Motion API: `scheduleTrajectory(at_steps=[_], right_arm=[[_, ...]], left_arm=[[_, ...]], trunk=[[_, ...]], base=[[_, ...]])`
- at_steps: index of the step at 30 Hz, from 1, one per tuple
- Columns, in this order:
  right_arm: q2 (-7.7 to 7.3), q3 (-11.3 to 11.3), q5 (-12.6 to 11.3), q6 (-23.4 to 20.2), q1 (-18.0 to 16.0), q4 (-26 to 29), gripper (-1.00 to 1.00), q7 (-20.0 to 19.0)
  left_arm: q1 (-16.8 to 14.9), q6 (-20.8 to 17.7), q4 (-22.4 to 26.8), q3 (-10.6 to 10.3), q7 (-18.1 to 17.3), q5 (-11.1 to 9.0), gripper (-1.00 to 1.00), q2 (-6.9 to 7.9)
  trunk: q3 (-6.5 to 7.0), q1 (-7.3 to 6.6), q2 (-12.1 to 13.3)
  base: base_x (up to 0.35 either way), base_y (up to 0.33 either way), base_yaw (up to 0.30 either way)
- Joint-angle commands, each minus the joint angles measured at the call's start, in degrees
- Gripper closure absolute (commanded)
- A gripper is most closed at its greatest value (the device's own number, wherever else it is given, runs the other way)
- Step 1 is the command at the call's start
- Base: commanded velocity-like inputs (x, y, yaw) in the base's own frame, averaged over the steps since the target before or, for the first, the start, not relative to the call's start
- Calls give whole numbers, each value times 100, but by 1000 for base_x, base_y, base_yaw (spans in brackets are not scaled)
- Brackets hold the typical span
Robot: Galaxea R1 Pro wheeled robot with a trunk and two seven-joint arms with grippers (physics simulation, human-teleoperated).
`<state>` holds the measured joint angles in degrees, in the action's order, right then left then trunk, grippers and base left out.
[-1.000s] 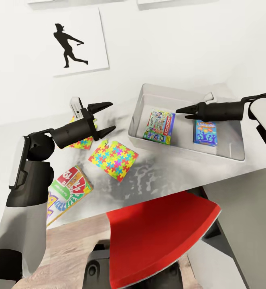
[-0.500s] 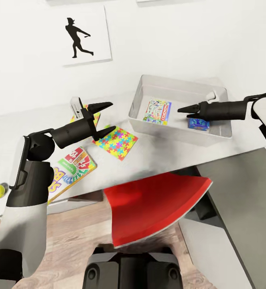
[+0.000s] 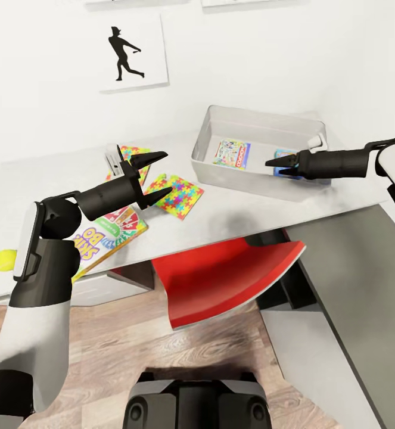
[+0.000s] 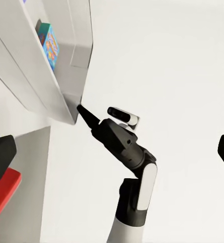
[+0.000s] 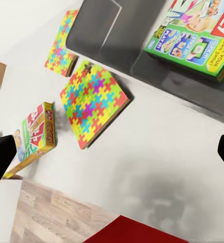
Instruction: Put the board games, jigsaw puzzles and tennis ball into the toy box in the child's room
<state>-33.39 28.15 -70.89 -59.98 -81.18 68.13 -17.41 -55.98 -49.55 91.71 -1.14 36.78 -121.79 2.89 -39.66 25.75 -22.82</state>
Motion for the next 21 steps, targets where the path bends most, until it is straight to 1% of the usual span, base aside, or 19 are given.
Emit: scheduleTrajectory(at_steps=[1, 5, 7, 8, 10, 11, 12, 13, 15, 16, 18, 21], right_arm=[[-7, -2, 60, -2, -11, -2, -100, -58], [-11, -50, 63, -2, -16, -2, -100, -53], [-14, -152, 64, -2, -26, -2, -100, -40], [-14, -152, 64, -2, -26, -2, -100, -40], [-14, -294, 68, -2, -33, -2, -100, 1], [-14, -294, 68, -2, -33, -2, -100, 1], [-15, -369, 68, -2, -38, 2, -100, 34], [-15, -369, 68, -2, -38, 2, -100, 34], [-15, -508, 68, -2, -44, 32, -100, 113], [-15, -508, 68, -2, -44, 32, -100, 113], [-16, -621, 69, -2, -51, 105, -100, 186], [-17, -664, 71, -2, -56, 152, -100, 219]], left_arm=[[-4, 7, 3, -1, 57, -58, -100, 3], [-3, 7, 4, -1, 57, -57, -100, 4], [-2, 7, 4, -1, 57, -56, -100, 8], [-2, 7, 4, -1, 57, -56, -100, 8], [-2, 4, 4, -1, 57, -56, -100, 16], [-2, 4, 4, -1, 57, -56, -100, 16], [-2, 3, 4, -1, 57, -56, -100, 22], [-2, 3, 4, -1, 57, -56, -100, 22], [-1, 1, 5, -1, 57, -56, -100, 35], [-1, 1, 5, -1, 57, -56, -100, 35], [0, 0, 5, -1, 57, -54, -100, 48], [2, -2, 5, -1, 57, -54, -100, 53]], trunk=[[2, 3, -10], [39, 3, -10], [58, 3, -10], [67, 3, -10], [86, 3, -10], [95, 3, -10], [104, 3, -10], [114, 3, -10], [132, 3, -10], [142, 3, -10], [160, 3, -10], [188, 3, -10]], base=[[-69, 0, 0], [-56, 0, 0], [-32, 0, 0], [-28, 0, 0], [-20, 0, 0], [-18, 0, 0], [-15, 0, 0], [-15, 0, 0], [-10, 0, 0], [-9, 0, 0], [-7, 0, 0], [-5, 0, 0]])
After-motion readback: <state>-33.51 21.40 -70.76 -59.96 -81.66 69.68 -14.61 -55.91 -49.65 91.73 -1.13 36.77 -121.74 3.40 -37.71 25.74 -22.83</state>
